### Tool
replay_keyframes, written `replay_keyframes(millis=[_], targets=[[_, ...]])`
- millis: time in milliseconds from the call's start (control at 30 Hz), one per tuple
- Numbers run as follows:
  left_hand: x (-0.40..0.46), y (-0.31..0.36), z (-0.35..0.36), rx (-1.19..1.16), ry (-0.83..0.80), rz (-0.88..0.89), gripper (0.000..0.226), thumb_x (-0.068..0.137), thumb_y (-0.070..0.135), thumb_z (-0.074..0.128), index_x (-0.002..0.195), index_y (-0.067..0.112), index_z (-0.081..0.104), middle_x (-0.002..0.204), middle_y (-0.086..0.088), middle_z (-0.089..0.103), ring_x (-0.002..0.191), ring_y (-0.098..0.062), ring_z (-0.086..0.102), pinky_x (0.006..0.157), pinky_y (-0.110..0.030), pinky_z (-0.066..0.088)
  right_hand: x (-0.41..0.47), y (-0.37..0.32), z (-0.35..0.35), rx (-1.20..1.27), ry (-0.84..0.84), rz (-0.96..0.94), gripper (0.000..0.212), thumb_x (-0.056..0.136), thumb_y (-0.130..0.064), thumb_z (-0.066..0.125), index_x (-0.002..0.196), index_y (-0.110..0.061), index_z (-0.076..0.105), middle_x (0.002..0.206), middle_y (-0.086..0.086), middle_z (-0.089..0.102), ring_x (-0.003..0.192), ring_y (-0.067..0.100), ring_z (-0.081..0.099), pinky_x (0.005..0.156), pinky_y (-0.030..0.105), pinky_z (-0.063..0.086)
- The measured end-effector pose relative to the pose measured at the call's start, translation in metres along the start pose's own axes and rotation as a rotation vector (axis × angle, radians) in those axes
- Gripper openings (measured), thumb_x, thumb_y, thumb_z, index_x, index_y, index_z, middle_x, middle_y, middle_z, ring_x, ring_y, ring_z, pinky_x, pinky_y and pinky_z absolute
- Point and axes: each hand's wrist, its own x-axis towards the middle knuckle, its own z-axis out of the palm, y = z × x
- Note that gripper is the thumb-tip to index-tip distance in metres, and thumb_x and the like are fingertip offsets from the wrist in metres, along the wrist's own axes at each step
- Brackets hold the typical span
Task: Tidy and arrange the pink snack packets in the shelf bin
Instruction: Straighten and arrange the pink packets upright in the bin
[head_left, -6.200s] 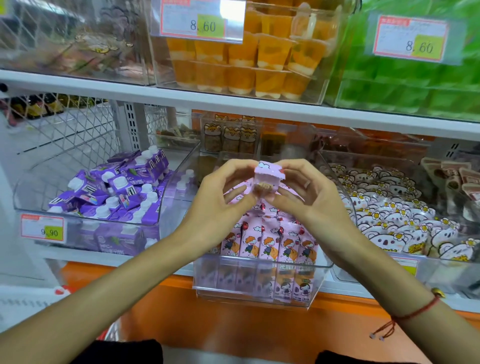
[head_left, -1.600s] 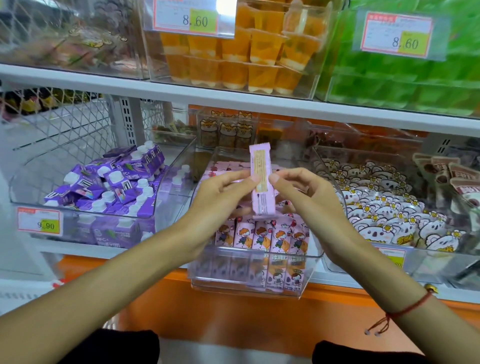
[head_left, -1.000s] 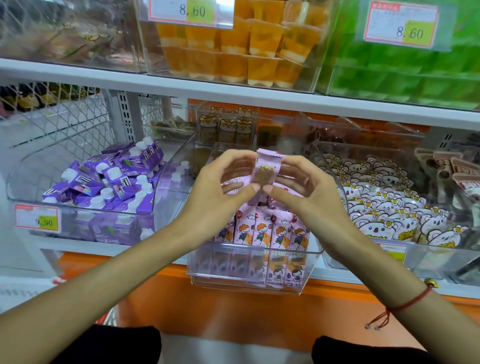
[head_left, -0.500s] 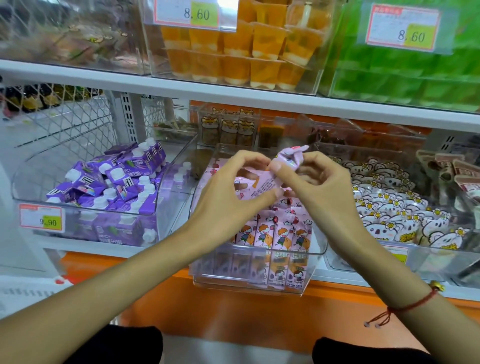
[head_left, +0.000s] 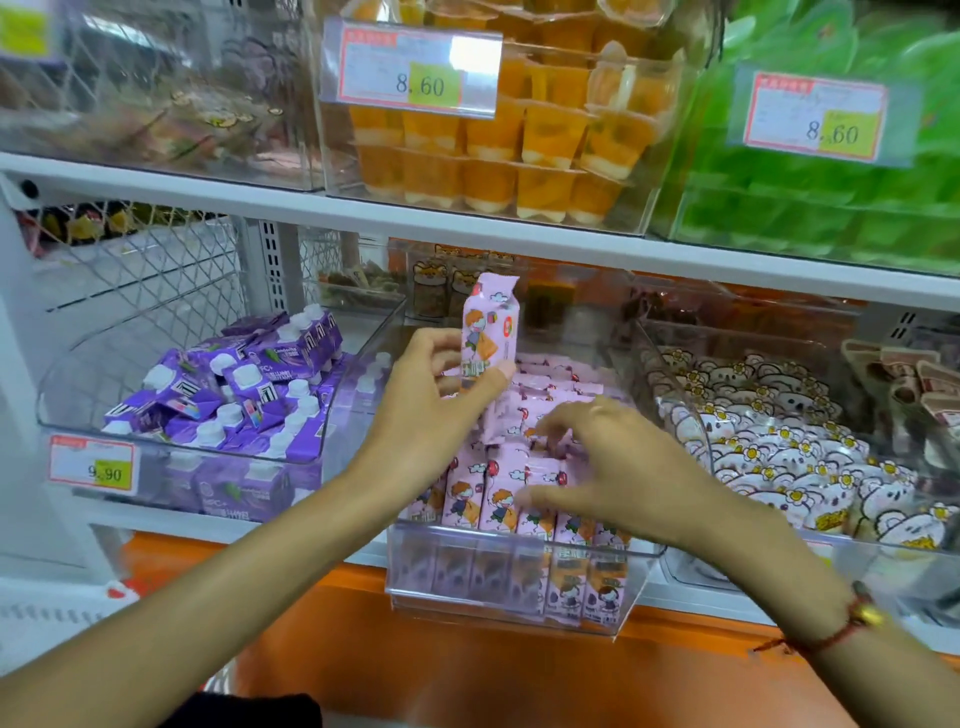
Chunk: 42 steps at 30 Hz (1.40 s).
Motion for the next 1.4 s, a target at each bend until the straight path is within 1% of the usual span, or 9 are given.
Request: replay_keyframes(millis=[233,400,567,700,767,933,1133,1267,1400], targets=[[0.000,-0.006,0.001,0.054,-0.036,-0.023,0.039,0.088,0.030,0.064,0.121,0.027,0.044,0.110,0.017,0.059,0.096,0.006,0.058,0.069,0.000,0.045,0.018,-0.002,0.017,-0.266,-0.224,-0.035,0.080,0.068,-0.084,0.048,0.105,-0.014,0.058,0.101,0.001,0.056,0.095,0.017,0.035,0.076,0.032,0.026],[0.004,-0.007,0.001,0.002,-0.091,-0.111,0.021,0.097,0.042,0.044,0.117,0.033,0.041,0.098,0.028,0.052,0.074,0.028,0.051,0.057,0.005,0.037,0.015,-0.002,0.016,-0.197,-0.257,-0.030,0.074,0.071,-0.076,0.055,0.111,-0.015,0.053,0.079,-0.008,0.040,0.092,0.016,0.029,0.077,0.031,0.023],[0.030,-0.007,0.002,-0.168,-0.057,-0.272,0.047,0.098,0.050,0.035,0.134,0.021,0.044,0.113,0.002,0.061,0.101,-0.010,0.059,0.095,-0.027,0.046,0.007,-0.006,0.005,-0.082,-0.234,-0.027,0.070,0.078,-0.066,0.060,0.128,-0.019,0.047,0.099,-0.002,0.056,0.104,0.017,0.037,0.079,0.030,0.028],[0.041,-0.008,0.012,-0.143,-0.128,-0.193,0.045,0.097,0.037,0.049,0.135,0.012,0.045,0.099,0.007,0.064,0.087,-0.001,0.063,0.096,-0.038,0.049,-0.005,-0.008,0.001,-0.097,-0.152,-0.085,0.051,0.090,-0.051,0.053,0.132,-0.021,0.048,0.120,-0.002,0.055,0.116,0.018,0.040,0.084,0.028,0.029],[0.047,-0.010,0.020,-0.115,-0.164,-0.165,0.046,0.094,0.031,0.057,0.133,0.010,0.044,0.116,0.001,0.064,0.106,-0.010,0.063,0.105,-0.038,0.044,-0.010,-0.009,-0.001,-0.096,-0.134,-0.103,0.047,0.093,-0.048,0.051,0.132,-0.023,0.048,0.126,-0.003,0.053,0.117,0.017,0.040,0.087,0.028,0.031],[0.060,-0.019,0.015,0.250,-0.411,-0.035,0.045,0.088,0.024,0.067,0.123,0.022,0.039,0.117,0.002,0.059,0.107,-0.007,0.059,0.080,-0.017,0.049,-0.015,-0.007,-0.001,-0.039,-0.097,-0.113,0.054,0.092,-0.048,0.054,0.139,-0.026,0.042,0.135,-0.006,0.050,0.124,0.014,0.038,0.094,0.026,0.032],[0.076,-0.011,0.010,0.585,-0.514,0.226,0.025,0.076,0.026,0.079,0.092,0.026,0.060,0.088,0.007,0.066,0.084,-0.011,0.060,0.082,-0.037,0.050,-0.017,-0.002,0.001,-0.018,-0.060,-0.133,0.053,0.089,-0.053,0.055,0.136,-0.030,0.045,0.133,-0.007,0.053,0.124,0.013,0.041,0.092,0.028,0.038],[0.079,-0.013,0.023,0.999,-0.819,0.162,0.022,0.089,0.035,0.065,0.092,0.014,0.069,0.082,-0.001,0.065,0.073,-0.017,0.054,0.067,-0.033,0.041,-0.018,0.000,0.002,-0.029,-0.042,-0.133,0.053,0.089,-0.053,0.055,0.137,-0.031,0.045,0.127,-0.006,0.057,0.120,0.013,0.045,0.087,0.029,0.040],[0.079,-0.025,0.032,1.114,-0.565,0.233,0.021,0.084,0.037,0.070,0.102,0.026,0.071,0.101,0.009,0.069,0.089,-0.011,0.060,0.070,-0.024,0.042,-0.019,0.000,0.005,-0.090,-0.009,-0.133,0.051,0.092,-0.054,0.048,0.137,-0.029,0.044,0.126,-0.005,0.057,0.118,0.015,0.047,0.082,0.028,0.037]])
